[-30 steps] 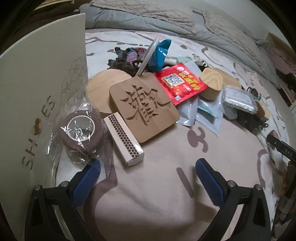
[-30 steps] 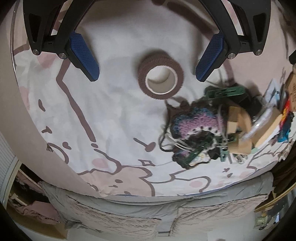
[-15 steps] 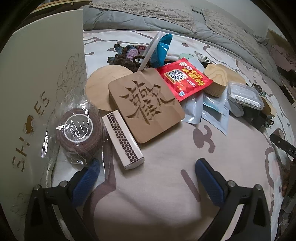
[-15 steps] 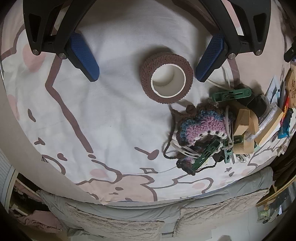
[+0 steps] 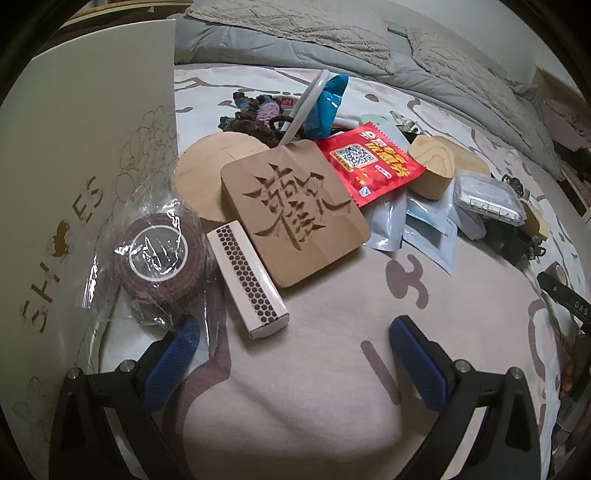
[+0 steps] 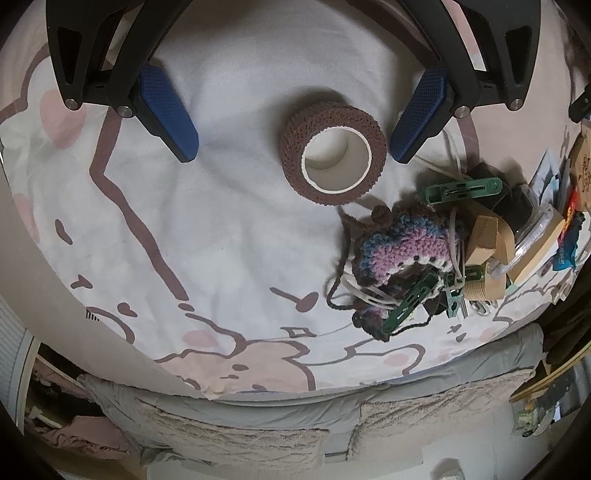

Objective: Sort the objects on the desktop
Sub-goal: 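Close the right gripper around the brown tape roll, then grasp the white dotted matchbox with the left gripper and lift it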

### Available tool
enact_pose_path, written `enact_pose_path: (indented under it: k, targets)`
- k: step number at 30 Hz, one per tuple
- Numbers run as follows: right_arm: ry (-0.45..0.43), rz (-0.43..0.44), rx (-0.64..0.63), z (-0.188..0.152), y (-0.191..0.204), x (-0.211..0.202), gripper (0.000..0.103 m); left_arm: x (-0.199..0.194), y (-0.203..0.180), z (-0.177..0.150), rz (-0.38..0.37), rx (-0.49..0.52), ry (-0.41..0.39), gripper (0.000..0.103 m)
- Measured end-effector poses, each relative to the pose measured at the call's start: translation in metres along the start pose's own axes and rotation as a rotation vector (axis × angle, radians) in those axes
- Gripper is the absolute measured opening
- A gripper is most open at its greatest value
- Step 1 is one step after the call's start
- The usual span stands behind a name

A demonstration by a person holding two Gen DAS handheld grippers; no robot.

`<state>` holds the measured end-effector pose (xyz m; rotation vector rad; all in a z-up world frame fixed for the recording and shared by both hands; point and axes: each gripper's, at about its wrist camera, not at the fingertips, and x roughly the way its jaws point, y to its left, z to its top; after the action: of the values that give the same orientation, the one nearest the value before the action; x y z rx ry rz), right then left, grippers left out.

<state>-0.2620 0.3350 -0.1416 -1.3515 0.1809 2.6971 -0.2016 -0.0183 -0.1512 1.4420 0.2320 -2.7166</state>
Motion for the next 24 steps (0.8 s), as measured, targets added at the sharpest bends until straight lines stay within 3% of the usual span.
enact_pose_path:
  k: [7,13,19,22,24]
  targets:
    - [-0.044,0.001,0.017,0.003,-0.003,-0.004,0.074,0.001,-0.003,0.005,0.007,-0.016,-0.021,0.100]
    - [-0.074,0.032,-0.007,0.006,-0.002,-0.007,0.046,-0.003,0.001,0.007,0.040,-0.049,-0.056,0.081]
    - [-0.091,0.042,-0.008,0.008,-0.005,-0.008,0.044,-0.004,0.004,0.009,0.069,-0.080,-0.074,0.063]
    - [-0.097,0.047,-0.004,0.008,-0.004,-0.010,0.044,-0.005,0.004,0.008,0.089,-0.084,-0.086,0.044]
    - [-0.103,0.045,-0.006,0.007,-0.003,-0.012,0.044,-0.006,0.004,0.008,0.089,-0.079,-0.093,0.039]
